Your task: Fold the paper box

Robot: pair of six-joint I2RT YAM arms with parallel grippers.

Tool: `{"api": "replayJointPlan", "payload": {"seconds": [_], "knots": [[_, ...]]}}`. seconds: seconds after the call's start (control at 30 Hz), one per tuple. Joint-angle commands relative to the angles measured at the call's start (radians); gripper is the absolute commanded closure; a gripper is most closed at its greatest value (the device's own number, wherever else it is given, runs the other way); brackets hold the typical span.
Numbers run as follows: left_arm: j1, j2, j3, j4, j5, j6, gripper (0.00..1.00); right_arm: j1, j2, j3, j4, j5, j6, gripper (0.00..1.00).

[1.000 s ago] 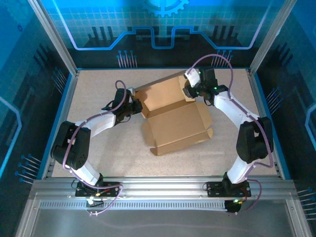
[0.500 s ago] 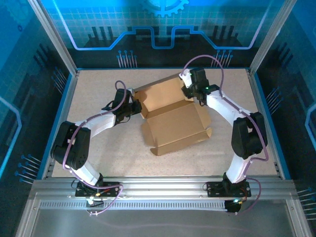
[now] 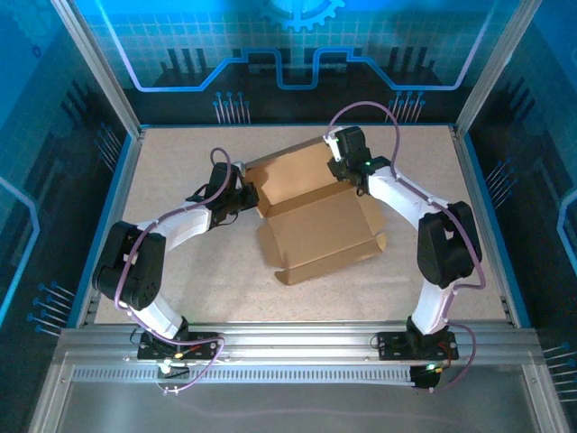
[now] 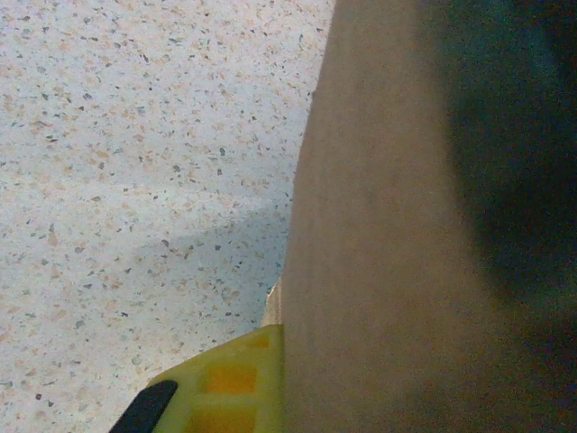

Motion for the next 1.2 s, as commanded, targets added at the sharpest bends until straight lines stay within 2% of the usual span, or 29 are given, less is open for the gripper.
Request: {"api": "replayJointPlan", "payload": {"seconds": [0.0, 0.1, 0.2, 0.23, 0.37, 0.4, 0.43, 0.5, 0.57, 0.6, 0.8, 0.83, 0.87, 0.97, 1.0, 1.17], "knots": [[-0.022, -0.051, -0.01, 0.076, 0.063, 0.025, 1.0, 0.006, 0.037, 0.037, -0.004, -0.086, -0.018, 0.7], [-0.022, -0.052, -0.013, 0.079, 0.061, 0.023, 1.0, 0.003, 0.043, 0.039, -0.002, -0.105, -0.033, 0.75], [-0.021, -0.054, -0.014, 0.078, 0.058, 0.02, 1.0, 0.006, 0.04, 0.027, 0.005, -0.08, -0.048, 0.93], [-0.021, -0.055, -0.014, 0.078, 0.056, 0.018, 1.0, 0.01, 0.038, 0.015, 0.02, -0.044, -0.056, 1.0], [-0.022, -0.064, -0.014, 0.071, 0.046, 0.016, 1.0, 0.037, 0.035, -0.028, 0.103, 0.202, -0.061, 1.0], [-0.022, -0.066, -0.013, 0.068, 0.045, 0.017, 1.0, 0.046, 0.038, -0.032, 0.118, 0.253, -0.064, 0.99], [-0.022, -0.066, -0.011, 0.064, 0.045, 0.02, 1.0, 0.052, 0.044, -0.033, 0.127, 0.289, -0.067, 0.88], [-0.022, -0.067, -0.008, 0.057, 0.044, 0.026, 1.0, 0.05, 0.046, -0.035, 0.129, 0.252, -0.062, 0.74], [-0.022, -0.066, -0.007, 0.055, 0.043, 0.027, 1.0, 0.032, 0.047, -0.034, 0.117, 0.163, -0.025, 0.65], [-0.022, -0.068, -0.005, 0.052, 0.043, 0.027, 1.0, 0.024, 0.05, -0.031, 0.105, 0.124, -0.016, 0.62], [-0.021, -0.071, -0.002, 0.044, 0.039, 0.032, 1.0, -0.02, 0.049, -0.061, 0.114, -0.029, -0.002, 0.62], [-0.022, -0.071, -0.002, 0.044, 0.039, 0.033, 1.0, -0.022, 0.05, -0.064, 0.116, -0.032, -0.011, 0.63], [-0.021, -0.071, -0.002, 0.044, 0.04, 0.031, 1.0, -0.024, 0.051, -0.064, 0.111, -0.031, -0.019, 0.7], [-0.021, -0.067, -0.002, 0.046, 0.04, 0.027, 1.0, -0.014, 0.044, -0.07, 0.112, -0.012, -0.04, 0.97], [-0.022, -0.066, -0.001, 0.047, 0.04, 0.026, 1.0, -0.007, 0.043, -0.074, 0.12, 0.008, -0.049, 1.0], [-0.022, -0.066, 0.004, 0.046, 0.044, 0.021, 1.0, 0.032, 0.042, -0.11, 0.195, 0.178, -0.075, 0.98]]}}
